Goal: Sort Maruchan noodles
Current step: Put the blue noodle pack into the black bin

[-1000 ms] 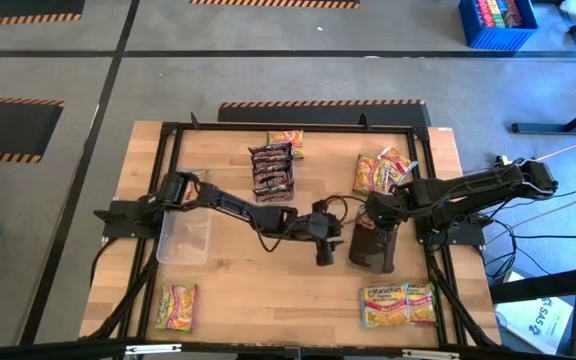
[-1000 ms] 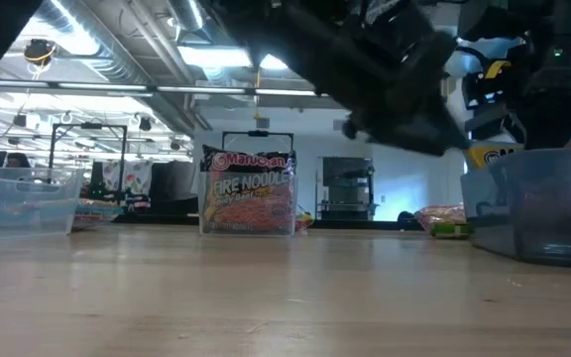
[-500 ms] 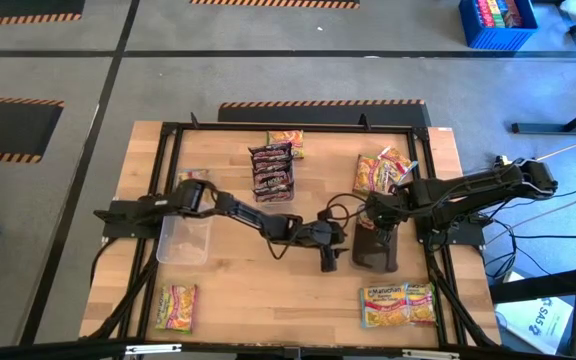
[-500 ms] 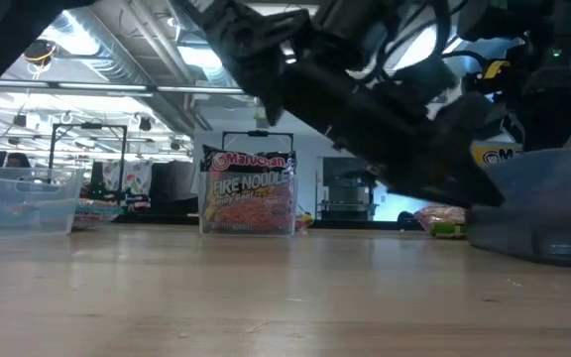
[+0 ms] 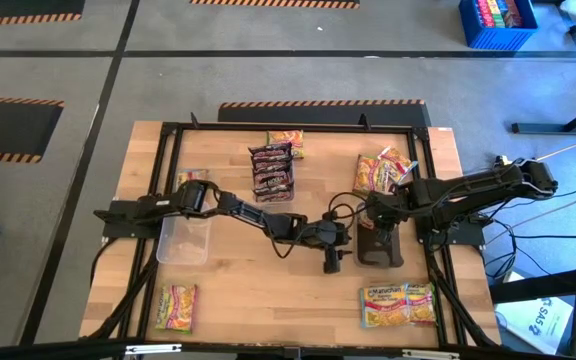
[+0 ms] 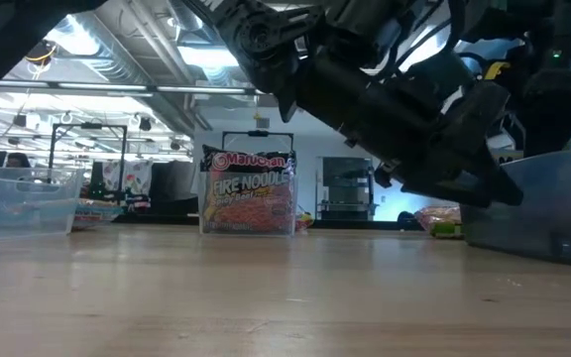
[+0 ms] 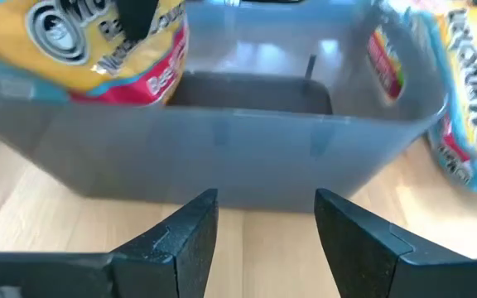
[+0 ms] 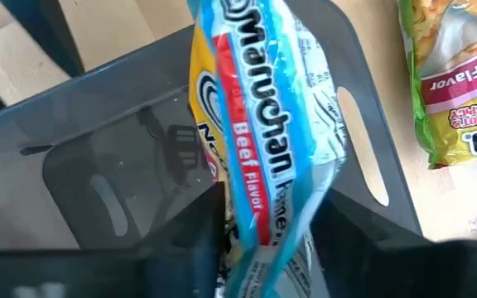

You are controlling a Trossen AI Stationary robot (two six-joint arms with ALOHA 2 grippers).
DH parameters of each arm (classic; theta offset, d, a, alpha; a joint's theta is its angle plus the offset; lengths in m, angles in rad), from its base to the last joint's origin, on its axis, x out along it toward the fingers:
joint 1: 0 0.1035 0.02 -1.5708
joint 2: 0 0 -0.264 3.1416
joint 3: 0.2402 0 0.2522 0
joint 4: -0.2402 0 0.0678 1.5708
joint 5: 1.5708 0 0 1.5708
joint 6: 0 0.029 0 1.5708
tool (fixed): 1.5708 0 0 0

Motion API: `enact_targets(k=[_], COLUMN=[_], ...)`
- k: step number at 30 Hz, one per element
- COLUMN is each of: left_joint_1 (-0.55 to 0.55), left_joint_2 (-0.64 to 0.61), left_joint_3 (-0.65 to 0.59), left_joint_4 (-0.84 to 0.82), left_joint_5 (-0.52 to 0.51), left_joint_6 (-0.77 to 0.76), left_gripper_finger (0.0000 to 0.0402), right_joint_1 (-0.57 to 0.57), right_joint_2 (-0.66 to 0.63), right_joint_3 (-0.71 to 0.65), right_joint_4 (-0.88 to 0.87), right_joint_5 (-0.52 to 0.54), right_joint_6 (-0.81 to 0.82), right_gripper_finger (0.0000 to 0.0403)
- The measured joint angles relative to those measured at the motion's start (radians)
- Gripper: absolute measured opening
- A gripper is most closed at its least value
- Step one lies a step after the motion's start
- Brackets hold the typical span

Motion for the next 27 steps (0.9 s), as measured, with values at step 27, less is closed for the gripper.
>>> enact_targets(k=[27], left_joint_1=[-0.024], left_joint_2=[0.000], left_joint_3=[0.000], left_joint_4=[-0.027], left_joint_5=[0.022], left_joint_6=[0.007], left_gripper_finger=[0.0195], right_joint_1=[-0.014], right_joint_2=[0.000], right_joint_3=[0.072], right_joint_4=[-0.137], right_joint_5=[0.265], right_joint_6=[-0.050], right_gripper_finger=[0.0182])
